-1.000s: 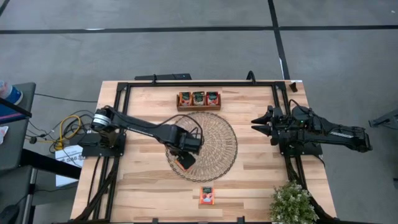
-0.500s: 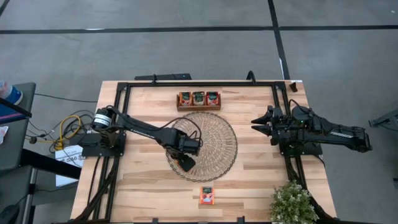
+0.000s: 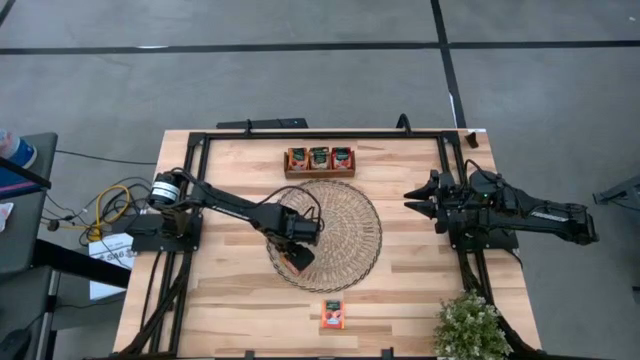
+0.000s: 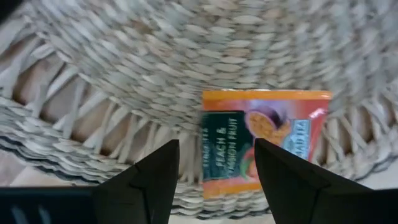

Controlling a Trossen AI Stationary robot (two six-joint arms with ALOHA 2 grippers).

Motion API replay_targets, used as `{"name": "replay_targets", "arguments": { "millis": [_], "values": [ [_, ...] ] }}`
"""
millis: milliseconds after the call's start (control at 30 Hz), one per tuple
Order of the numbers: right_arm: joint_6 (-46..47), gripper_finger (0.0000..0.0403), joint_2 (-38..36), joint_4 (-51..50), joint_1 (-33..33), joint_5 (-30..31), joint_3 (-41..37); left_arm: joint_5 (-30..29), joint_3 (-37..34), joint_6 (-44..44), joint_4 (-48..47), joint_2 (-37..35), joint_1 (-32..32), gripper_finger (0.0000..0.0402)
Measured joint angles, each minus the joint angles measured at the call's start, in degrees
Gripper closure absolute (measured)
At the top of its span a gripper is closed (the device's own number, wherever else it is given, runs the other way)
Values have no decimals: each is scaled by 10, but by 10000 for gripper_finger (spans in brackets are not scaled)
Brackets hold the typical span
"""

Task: Pick & Place Tea
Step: Put the orange tea bag into the left section of the wooden organizer

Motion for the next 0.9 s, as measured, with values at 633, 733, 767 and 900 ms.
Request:
{"name": "replay_targets", "arguments": {
  "millis": [633, 733, 767, 900],
  "values": [
    [0, 273, 0, 0, 0, 0, 0, 18, -36, 25, 62, 2, 12, 259],
    [0, 273, 0, 0, 0, 0, 0, 12, -36, 26, 61, 3, 12, 277],
    [0, 273, 0, 0, 0, 0, 0, 11, -37, 26, 61, 3, 12, 283],
    [0, 273, 0, 0, 0, 0, 0, 8, -37, 26, 63, 3, 12, 313]
  ]
}}
